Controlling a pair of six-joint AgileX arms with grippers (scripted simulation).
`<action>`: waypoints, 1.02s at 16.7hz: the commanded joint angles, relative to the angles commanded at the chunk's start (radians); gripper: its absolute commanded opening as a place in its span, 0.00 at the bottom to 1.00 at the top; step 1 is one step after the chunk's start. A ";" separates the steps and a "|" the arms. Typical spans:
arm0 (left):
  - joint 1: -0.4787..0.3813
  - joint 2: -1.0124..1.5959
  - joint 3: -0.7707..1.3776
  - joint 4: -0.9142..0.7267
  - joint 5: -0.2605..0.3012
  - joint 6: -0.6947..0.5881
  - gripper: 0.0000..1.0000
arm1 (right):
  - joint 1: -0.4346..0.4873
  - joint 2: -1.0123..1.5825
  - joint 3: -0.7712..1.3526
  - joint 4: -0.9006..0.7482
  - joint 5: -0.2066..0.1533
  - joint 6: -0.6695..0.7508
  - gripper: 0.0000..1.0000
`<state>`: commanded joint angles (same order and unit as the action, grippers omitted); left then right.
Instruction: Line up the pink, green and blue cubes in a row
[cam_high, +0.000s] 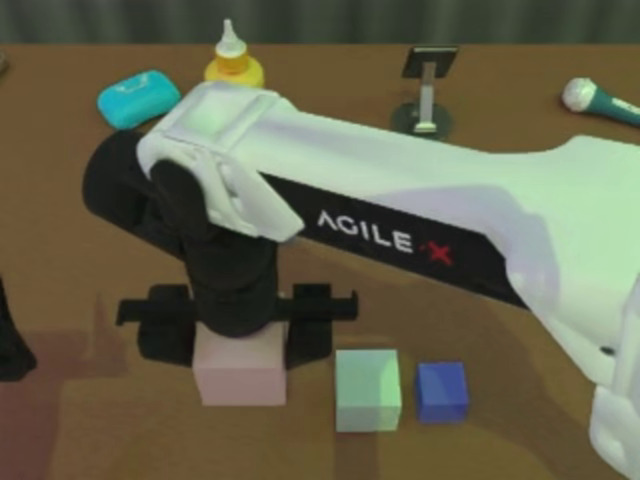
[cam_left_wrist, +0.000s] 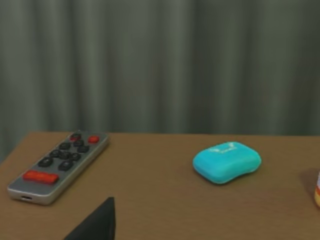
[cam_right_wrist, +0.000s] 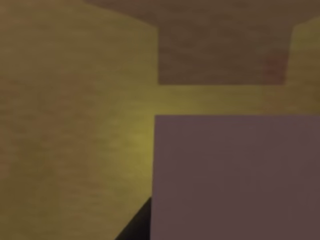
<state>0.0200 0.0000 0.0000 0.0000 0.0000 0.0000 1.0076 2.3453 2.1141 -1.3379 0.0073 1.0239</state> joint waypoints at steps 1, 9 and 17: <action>0.000 0.000 0.000 0.000 0.000 0.000 1.00 | 0.001 0.000 -0.003 0.003 0.000 -0.001 0.00; 0.000 0.000 0.000 0.000 0.000 0.000 1.00 | 0.006 0.038 -0.202 0.241 0.002 0.003 0.00; 0.000 0.000 0.000 0.000 0.000 0.000 1.00 | 0.007 0.040 -0.208 0.248 0.002 0.003 0.30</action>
<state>0.0200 0.0000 0.0000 0.0000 0.0000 0.0000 1.0144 2.3849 1.9061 -1.0897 0.0092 1.0269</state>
